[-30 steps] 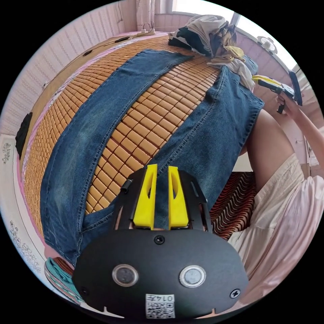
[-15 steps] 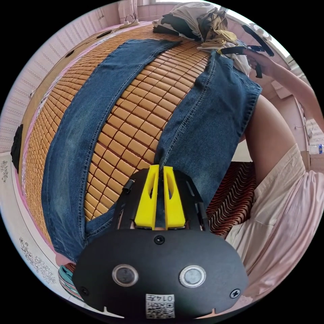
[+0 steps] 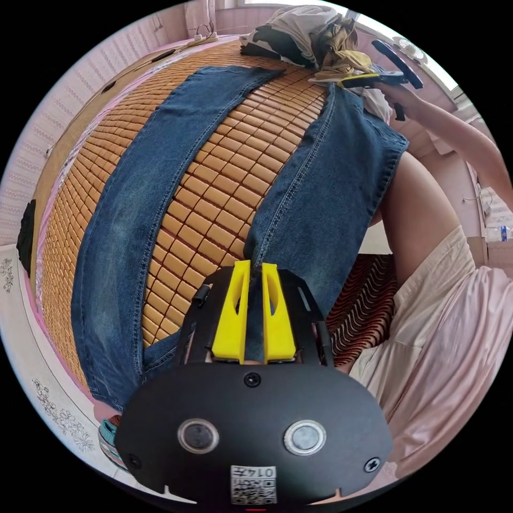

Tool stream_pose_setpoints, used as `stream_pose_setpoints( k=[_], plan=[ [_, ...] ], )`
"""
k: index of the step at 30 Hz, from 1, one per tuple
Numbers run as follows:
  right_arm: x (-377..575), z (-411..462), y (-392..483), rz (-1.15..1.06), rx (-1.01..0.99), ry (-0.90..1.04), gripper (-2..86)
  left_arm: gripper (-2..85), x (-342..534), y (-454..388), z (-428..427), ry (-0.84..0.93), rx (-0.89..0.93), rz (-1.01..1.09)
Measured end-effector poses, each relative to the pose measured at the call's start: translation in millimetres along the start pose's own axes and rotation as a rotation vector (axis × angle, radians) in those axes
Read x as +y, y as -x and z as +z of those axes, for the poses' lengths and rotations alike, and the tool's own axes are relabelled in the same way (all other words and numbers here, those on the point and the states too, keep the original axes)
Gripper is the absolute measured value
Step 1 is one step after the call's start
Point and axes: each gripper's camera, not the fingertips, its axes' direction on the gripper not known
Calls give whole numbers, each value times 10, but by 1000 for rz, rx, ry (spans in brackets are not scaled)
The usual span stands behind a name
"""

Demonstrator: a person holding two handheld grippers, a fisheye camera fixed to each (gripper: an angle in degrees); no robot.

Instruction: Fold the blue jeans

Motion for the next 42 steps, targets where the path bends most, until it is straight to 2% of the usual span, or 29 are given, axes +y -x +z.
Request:
stream_pose_setpoints(
  k=[6, 9, 13, 18, 21, 24, 28, 34, 42],
  plan=[
    [-172, 241, 107, -82, 65, 107, -4, 81, -70, -12, -105, -58, -29, 49],
    [-186, 313, 157, -79, 101, 82, -3, 75, -115, 12, -64, -57, -32, 57],
    [-332, 353, 231, -150, 148, 132, -3, 4, -155, 13, 222, 44, -83, 108],
    [-577, 378, 100, -152, 70, 234, -3, -8, -81, 339, 83, -38, -54, -21],
    [-712, 400, -3, -166, 9, 295, -2, -8, -46, 579, 187, 2, -23, -77],
    [-808, 424, -89, -151, -33, 339, -2, -1, 8, 639, 216, -28, 133, -70],
    [-867, 443, -160, -147, -55, 368, -2, 71, 49, 516, 460, 79, 40, -14],
    [-868, 445, -170, -214, -30, 399, -2, 11, 276, 638, 465, 32, 32, 29],
    [-750, 442, -261, -161, -1, 416, -3, 4, 579, 986, 797, 40, 124, -95]
  ],
)
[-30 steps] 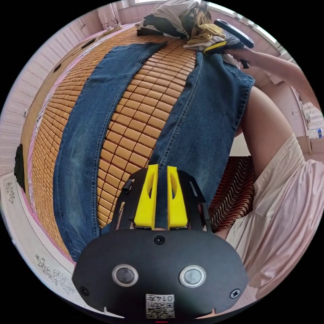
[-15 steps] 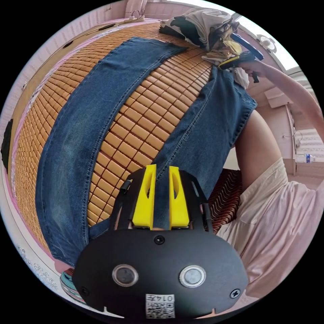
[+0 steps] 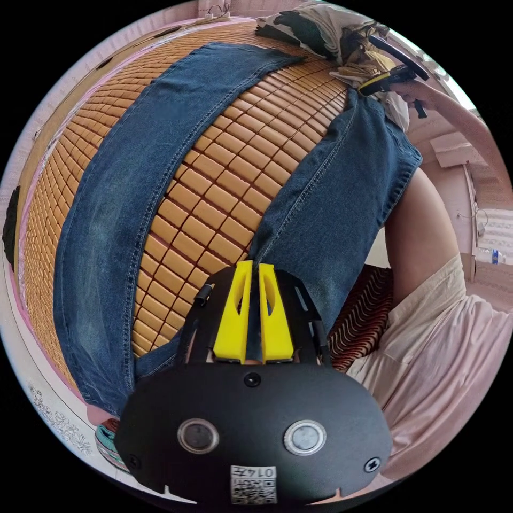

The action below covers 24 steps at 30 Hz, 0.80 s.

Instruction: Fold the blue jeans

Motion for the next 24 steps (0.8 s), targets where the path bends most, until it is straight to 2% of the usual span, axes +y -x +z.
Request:
stream_pose_setpoints(
  k=[3, 6, 9, 11, 12, 14, 15, 17, 20, 24],
  plan=[
    [151, 12, -32, 72, 9, -37, -3, 9, 173, 93, 69, -16, -11, -17],
    [498, -7, -75, 120, 20, -175, -3, 23, 420, 237, 107, -47, 23, -71],
    [1010, -174, -152, 222, 0, -300, 0, 28, 896, 459, 11, -187, 126, -137],
    [1714, -364, -174, 283, 8, -504, 15, 26, 1477, 691, -102, -321, 192, -231],
    [1897, -384, -185, 311, 13, -539, 35, 27, 1648, 756, -119, -349, 202, -263],
    [2555, -322, -243, 391, -8, -594, 113, 45, 2438, 1041, -131, -451, 206, -457],
    [2690, -274, -262, 399, -24, -584, 132, 50, 2652, 1107, -123, -477, 193, -519],
    [3140, 12, -365, 474, -136, -495, 160, 62, 3618, 1345, -30, -573, 160, -794],
    [3499, 434, -523, 575, -381, -390, 180, 65, 4818, 1499, 206, -670, 201, -1133],
    [3748, 726, -705, 646, -571, -370, 187, 72, 5949, 1463, 549, -730, 239, -1425]
  ],
)
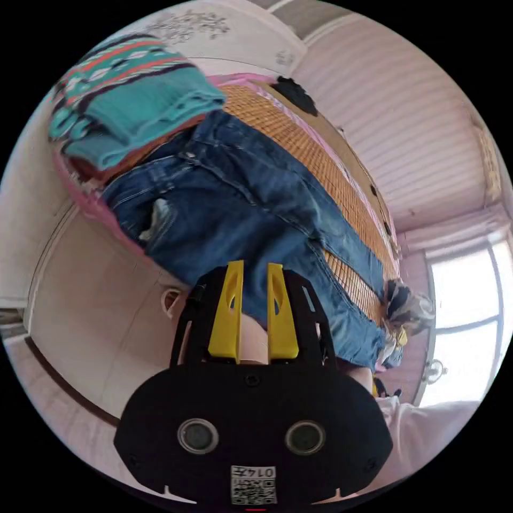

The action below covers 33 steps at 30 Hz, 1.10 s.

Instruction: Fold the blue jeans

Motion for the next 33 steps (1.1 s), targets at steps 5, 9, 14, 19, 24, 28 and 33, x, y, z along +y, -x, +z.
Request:
stream_pose_setpoints(
  k=[5, 9, 14, 19, 24, 28, 33],
  plan=[
    [-68, -79, -253, 67, -72, -3, 179, 81, 229, 948, -190, -77, 24, -216],
    [-169, -16, -256, 65, -124, 27, 156, 107, 195, 1278, -46, -84, 108, -286],
    [-285, -169, -14, -36, -187, -4, 68, 117, -34, 1509, 175, 3, 200, -252],
    [-306, -209, 96, -96, -50, 48, 30, 77, -180, 1619, 210, 58, 114, -194],
    [-250, -270, 82, -90, -75, 26, 17, 3, -121, 1894, 170, 6, 192, -271],
    [-266, -402, 218, -153, -38, -10, 12, -8, -94, 1924, 61, -38, 206, -219],
    [-564, -672, 508, -218, -15, -84, 10, -10, -217, 1704, -284, -109, 237, -61]
  ],
)
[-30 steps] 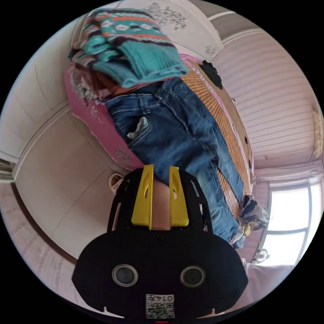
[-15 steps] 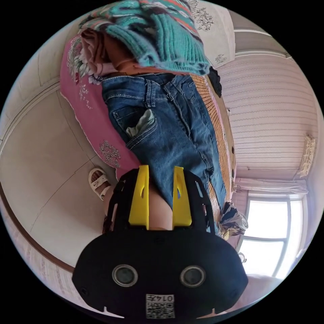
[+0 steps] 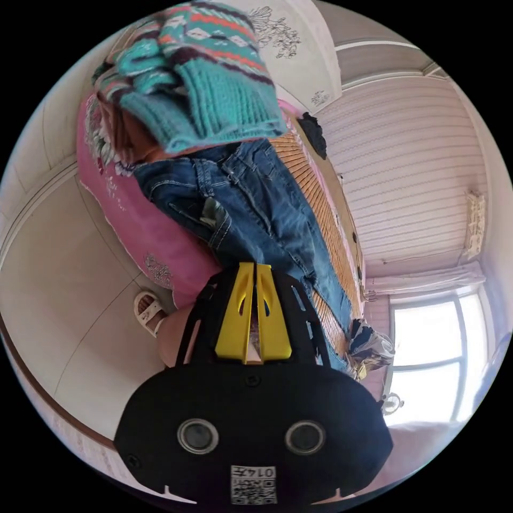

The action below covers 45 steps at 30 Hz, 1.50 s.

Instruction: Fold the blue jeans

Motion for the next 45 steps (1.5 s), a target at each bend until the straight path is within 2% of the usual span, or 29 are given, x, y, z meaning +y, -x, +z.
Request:
stream_pose_setpoints(
  k=[5, 8, 11, 13, 16, 19, 22, 26, 28, 32, 34, 36, 40, 45],
  plan=[
    [-912, 61, 762, -273, 167, 11, 13, -8, -487, -742, -5, -36, -27, 278],
    [-1708, 196, 1111, -237, 144, -9, 19, -1, -999, -1244, 264, -64, -80, 390],
    [-2277, 342, 1306, -147, 81, -79, 39, 39, -1393, -1554, 574, -72, -180, 363],
    [-2397, 477, 1335, -84, 113, -74, 71, 74, -1467, -1609, 642, -85, -174, 318],
    [-2253, 775, 1275, -109, 130, -47, 104, 93, -1355, -1543, 598, -134, -113, 317],
    [-1872, 1163, 1007, -115, 88, 7, 107, 99, -1107, -1195, 616, -78, -122, 266],
    [-1545, 1493, 674, -15, 0, 50, 110, 105, -836, -730, 652, -16, -151, 127],
    [-1475, 1697, 392, 194, -108, -17, 122, 131, -652, -264, 772, 38, -155, -76],
    [-1513, 1747, 347, 264, -147, -71, 130, 146, -669, -192, 847, 58, -169, -121],
    [-1604, 1956, 356, 352, -156, -83, 118, 145, -740, -185, 972, 29, -78, -201],
    [-1608, 1999, 400, 382, -132, -95, 98, 105, -776, -222, 1061, 64, -34, -219],
    [-1573, 2015, 466, 397, -130, -120, 74, 64, -793, -332, 1059, 53, -100, -200],
    [-1496, 1959, 415, 398, -280, -155, 35, 45, -829, -534, 905, 66, -115, -115],
    [-1244, 1750, 405, 241, -244, -124, 23, 38, -673, -652, 662, 144, -144, -5]
  ],
)
